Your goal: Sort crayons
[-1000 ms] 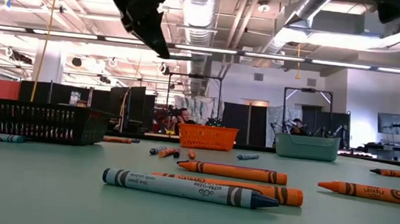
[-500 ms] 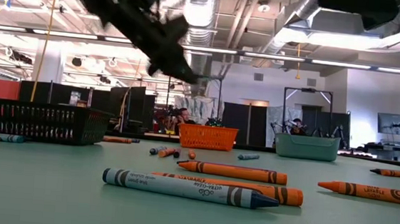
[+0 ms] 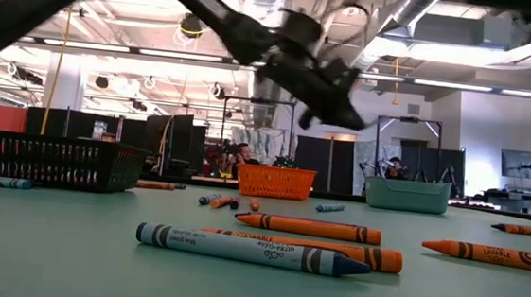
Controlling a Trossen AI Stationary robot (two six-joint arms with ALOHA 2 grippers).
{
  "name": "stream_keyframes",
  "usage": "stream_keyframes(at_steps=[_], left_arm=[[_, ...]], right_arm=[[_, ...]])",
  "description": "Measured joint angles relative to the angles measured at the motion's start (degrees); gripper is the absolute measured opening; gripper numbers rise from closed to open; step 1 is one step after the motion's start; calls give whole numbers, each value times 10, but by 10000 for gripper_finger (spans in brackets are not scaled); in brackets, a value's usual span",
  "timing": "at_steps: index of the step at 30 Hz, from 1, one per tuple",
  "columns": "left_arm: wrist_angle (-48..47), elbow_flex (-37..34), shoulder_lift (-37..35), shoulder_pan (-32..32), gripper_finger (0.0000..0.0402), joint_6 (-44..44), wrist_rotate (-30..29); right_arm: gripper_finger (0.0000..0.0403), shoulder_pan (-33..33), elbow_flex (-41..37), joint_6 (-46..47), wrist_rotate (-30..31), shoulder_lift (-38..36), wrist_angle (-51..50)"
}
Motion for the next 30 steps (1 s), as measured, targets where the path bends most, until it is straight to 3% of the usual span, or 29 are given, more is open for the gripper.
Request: stream_keyframes(at_steps=[5, 8, 11, 16, 20, 30], left_arm=[[-162, 217, 127, 2, 9, 66, -21], [-222, 323, 188, 5, 9, 75, -28], [-158, 294, 195, 7, 9, 60, -4], [-148, 293, 199, 13, 9, 12, -43], [-152, 293, 199, 17, 9, -22, -39], [-150, 293, 199, 9, 9, -4, -42]], right_arm=[[128, 37, 0, 11, 80, 0, -18], [128, 43, 0, 24, 87, 0, -36], [128, 44, 0, 39, 87, 0, -45], [128, 49, 0, 43, 88, 0, -55], [128, 56, 0, 45, 92, 0, -59], [128, 35, 0, 47, 130, 0, -61]])
